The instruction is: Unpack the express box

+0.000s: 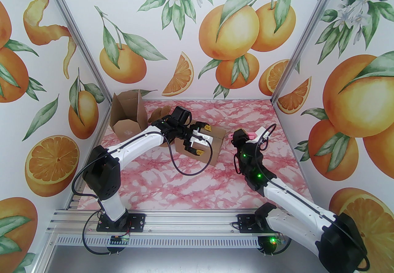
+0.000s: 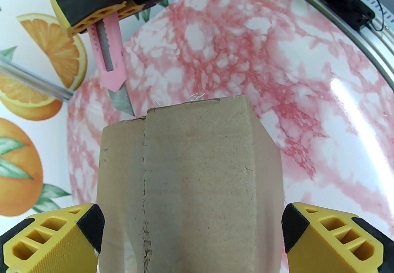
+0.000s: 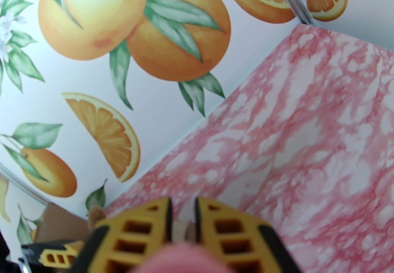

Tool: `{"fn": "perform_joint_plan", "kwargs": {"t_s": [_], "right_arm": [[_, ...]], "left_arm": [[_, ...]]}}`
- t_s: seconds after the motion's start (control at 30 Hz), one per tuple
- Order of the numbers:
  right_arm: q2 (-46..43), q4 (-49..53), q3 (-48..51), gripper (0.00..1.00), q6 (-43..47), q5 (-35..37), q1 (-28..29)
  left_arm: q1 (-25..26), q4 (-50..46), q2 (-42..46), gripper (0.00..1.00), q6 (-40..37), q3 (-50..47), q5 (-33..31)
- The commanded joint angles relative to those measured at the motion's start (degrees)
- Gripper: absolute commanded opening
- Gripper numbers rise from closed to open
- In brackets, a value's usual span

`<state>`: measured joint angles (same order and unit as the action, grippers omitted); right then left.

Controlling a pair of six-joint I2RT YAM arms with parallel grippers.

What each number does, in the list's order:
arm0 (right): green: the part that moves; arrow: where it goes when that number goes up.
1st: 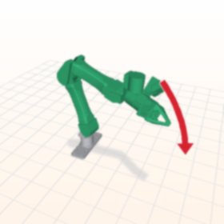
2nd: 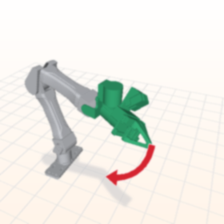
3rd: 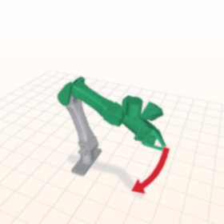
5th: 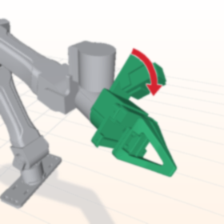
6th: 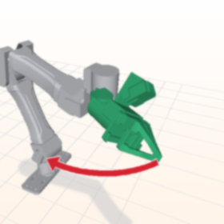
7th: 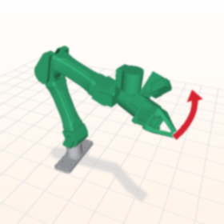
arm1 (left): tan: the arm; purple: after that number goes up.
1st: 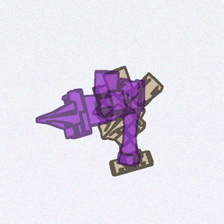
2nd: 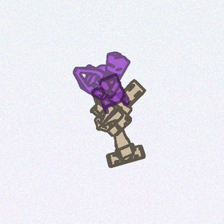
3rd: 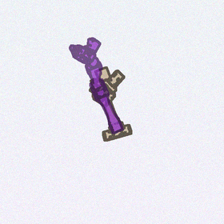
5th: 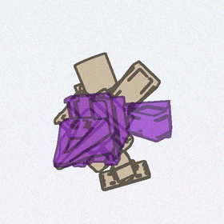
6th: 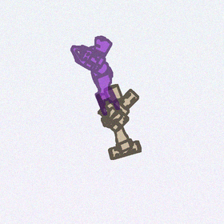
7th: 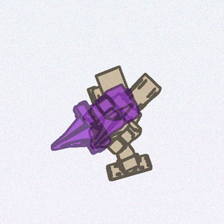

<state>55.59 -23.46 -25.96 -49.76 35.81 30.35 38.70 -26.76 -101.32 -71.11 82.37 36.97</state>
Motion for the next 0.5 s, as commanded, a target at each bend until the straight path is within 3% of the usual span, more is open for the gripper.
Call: {"fn": "perform_joint_plan", "kwargs": {"t_s": [0.0, 0.2, 0.47], "right_arm": [[-0.24, -5.29, 2.46, 0.00, -2.29, 0.81, 0.41], [0.63, -11.96, 5.29, 0.00, -3.97, 0.79, 0.50], [-0.08, -11.39, 5.00, 0.00, -3.79, 1.18, 0.74]], "left_arm": [[0.28, 1.58, -0.53, 1.00, -1.05, -0.28, 0.44], [0.41, 2.59, -0.72, 1.00, -0.69, -1.07, 0.50], [0.49, 2.68, -0.90, 1.00, -0.61, -1.07, 0.27]]}}
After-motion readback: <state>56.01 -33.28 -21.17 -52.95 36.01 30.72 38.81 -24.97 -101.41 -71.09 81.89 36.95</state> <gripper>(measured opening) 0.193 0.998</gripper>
